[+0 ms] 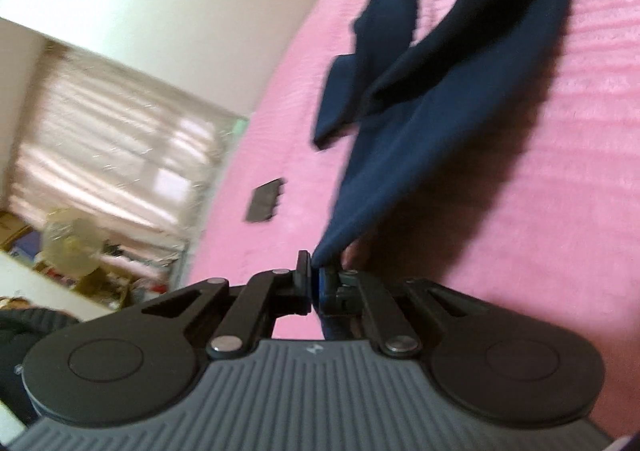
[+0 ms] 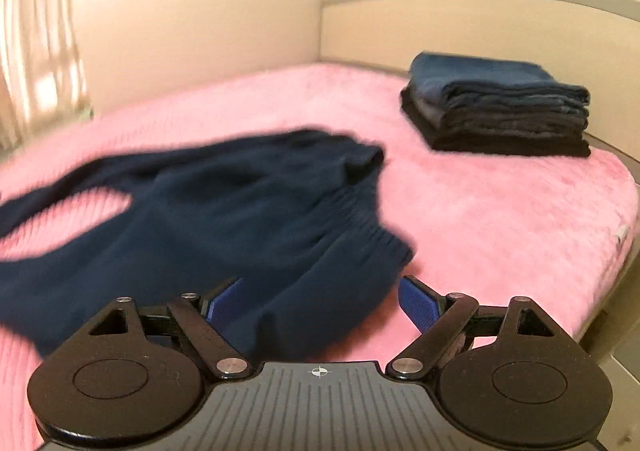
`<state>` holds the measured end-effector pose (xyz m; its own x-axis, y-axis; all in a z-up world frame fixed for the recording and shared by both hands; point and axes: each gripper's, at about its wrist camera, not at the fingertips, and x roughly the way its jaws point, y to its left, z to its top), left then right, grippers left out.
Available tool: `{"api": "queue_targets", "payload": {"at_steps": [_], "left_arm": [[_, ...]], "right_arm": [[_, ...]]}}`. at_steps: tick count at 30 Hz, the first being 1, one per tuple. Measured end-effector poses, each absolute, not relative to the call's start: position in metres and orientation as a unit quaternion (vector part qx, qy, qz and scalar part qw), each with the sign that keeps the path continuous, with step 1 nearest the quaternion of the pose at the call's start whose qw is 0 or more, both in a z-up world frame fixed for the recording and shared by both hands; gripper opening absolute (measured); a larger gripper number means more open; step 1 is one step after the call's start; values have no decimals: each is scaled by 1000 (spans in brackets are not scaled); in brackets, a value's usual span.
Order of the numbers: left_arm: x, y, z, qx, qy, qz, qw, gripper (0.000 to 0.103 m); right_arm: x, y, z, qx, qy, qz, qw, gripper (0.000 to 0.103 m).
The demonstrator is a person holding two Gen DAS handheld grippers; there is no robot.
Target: Fold clothes
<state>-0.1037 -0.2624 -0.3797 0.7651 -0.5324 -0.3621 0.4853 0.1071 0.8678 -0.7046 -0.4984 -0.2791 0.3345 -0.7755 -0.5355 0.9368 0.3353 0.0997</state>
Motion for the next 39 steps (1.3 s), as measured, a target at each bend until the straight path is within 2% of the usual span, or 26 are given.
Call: {"api": "queue_targets", "payload": {"at_steps": [7, 8, 9, 11, 12, 16, 25, 32, 33, 35, 36, 37, 39], "left_arm": [[-137, -193, -341, 600, -1, -295, 744, 3], [-144, -184, -336, 607, 2, -292, 739, 3], [-152, -175, -331, 616, 5, -292, 732, 3], [-167, -160, -327, 632, 8, -293, 718, 3], [-175, -155, -325, 642, 7, -293, 709, 3], [-204, -136, -322, 658, 13, -300, 690, 3], [-245, -110, -351, 665, 47, -315, 675, 3], [-269, -95, -397, 672, 70, -330, 660, 3], [-272, -92, -404, 675, 73, -330, 656, 5], [-277, -84, -415, 684, 77, -323, 649, 8], [-276, -77, -418, 684, 84, -320, 650, 8], [-275, -70, -420, 682, 92, -317, 652, 8], [-272, -56, -421, 673, 106, -313, 661, 9]], "right_arm": [[-737, -548, -304, 335, 188, -504, 774, 86], [-739, -551, -307, 348, 180, -494, 776, 65], [-741, -554, -308, 362, 171, -484, 778, 53], [-747, -560, -308, 392, 154, -466, 778, 16], [-750, -560, -304, 396, 149, -461, 780, 8], [-775, -551, -279, 373, 137, -463, 792, 5], [-818, -525, -267, 353, 140, -469, 798, 5], [-827, -523, -288, 380, 169, -469, 779, 6], [-824, -522, -287, 371, 180, -476, 777, 11], [-817, -515, -280, 345, 195, -497, 772, 62], [-814, -509, -276, 330, 195, -510, 770, 70], [-811, -503, -271, 317, 195, -512, 774, 73], [-802, -490, -263, 295, 202, -505, 786, 73]]}}
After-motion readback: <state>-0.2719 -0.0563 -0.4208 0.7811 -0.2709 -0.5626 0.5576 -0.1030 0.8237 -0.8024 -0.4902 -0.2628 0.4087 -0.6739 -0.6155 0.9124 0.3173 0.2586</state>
